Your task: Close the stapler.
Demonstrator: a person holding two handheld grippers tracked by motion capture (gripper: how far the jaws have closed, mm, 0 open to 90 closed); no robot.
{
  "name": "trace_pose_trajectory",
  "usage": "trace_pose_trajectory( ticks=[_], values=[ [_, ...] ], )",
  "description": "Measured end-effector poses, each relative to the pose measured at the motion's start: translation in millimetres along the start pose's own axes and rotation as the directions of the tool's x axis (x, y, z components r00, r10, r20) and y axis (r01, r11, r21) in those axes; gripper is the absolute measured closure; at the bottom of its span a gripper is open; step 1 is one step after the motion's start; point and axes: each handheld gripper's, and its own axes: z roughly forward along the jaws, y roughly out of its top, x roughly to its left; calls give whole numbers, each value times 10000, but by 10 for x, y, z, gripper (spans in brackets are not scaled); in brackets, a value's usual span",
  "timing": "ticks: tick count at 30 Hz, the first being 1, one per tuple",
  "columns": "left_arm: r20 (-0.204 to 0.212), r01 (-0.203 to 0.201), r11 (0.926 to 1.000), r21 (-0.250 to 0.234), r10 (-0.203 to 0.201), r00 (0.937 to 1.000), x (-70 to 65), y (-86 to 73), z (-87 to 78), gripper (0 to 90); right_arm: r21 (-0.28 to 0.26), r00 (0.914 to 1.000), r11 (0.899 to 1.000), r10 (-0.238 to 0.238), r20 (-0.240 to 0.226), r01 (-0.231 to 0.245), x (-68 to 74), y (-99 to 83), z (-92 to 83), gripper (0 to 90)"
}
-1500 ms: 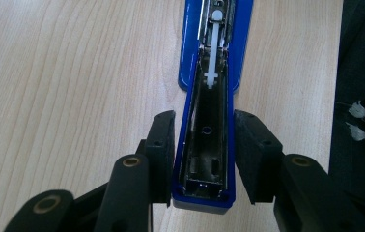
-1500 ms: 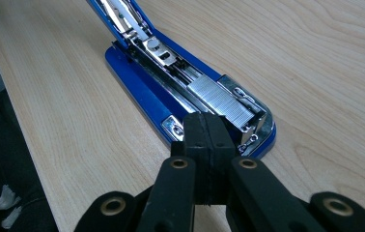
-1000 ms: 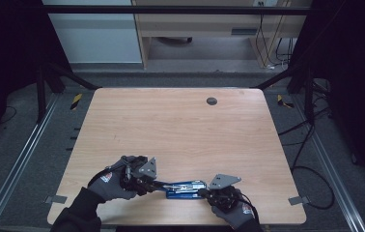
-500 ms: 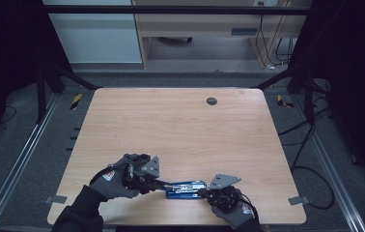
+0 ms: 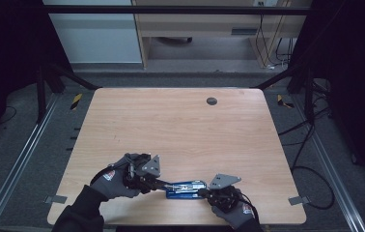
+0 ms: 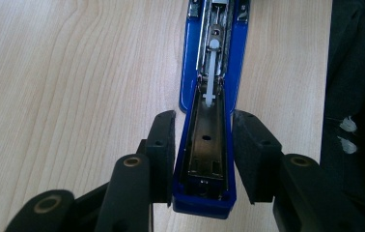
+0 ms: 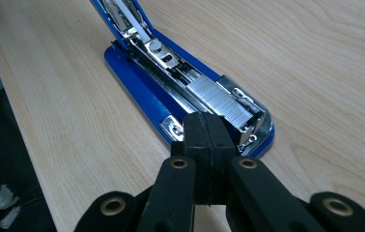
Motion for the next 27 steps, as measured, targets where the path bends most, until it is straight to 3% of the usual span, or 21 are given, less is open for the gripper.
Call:
trace_pose_trajectory(
  ticks=[8, 15, 21, 27],
  values=[
    [4, 36, 9999, -116, -36, 10000, -1, -13, 1, 617, -1224, 9997, 9925, 28, -252, -59, 34, 179, -86, 900],
    [2, 10, 10000, -86, -10, 10000, 6, -4, 3, 614, -1990, 9967, 9796, 122, -798, -279, 152, 441, 62, 900],
    [-14, -30, 9998, -183, 30, 10000, 6, -21, 5, 614, -2074, 9941, 9782, -91, -1083, -136, 340, 627, 321, 900],
    [-43, -48, 9997, -220, 47, 10000, 3, -26, 5, 613, -2023, 9931, 9792, -86, -1170, -154, 403, 684, 416, 900]
  ],
)
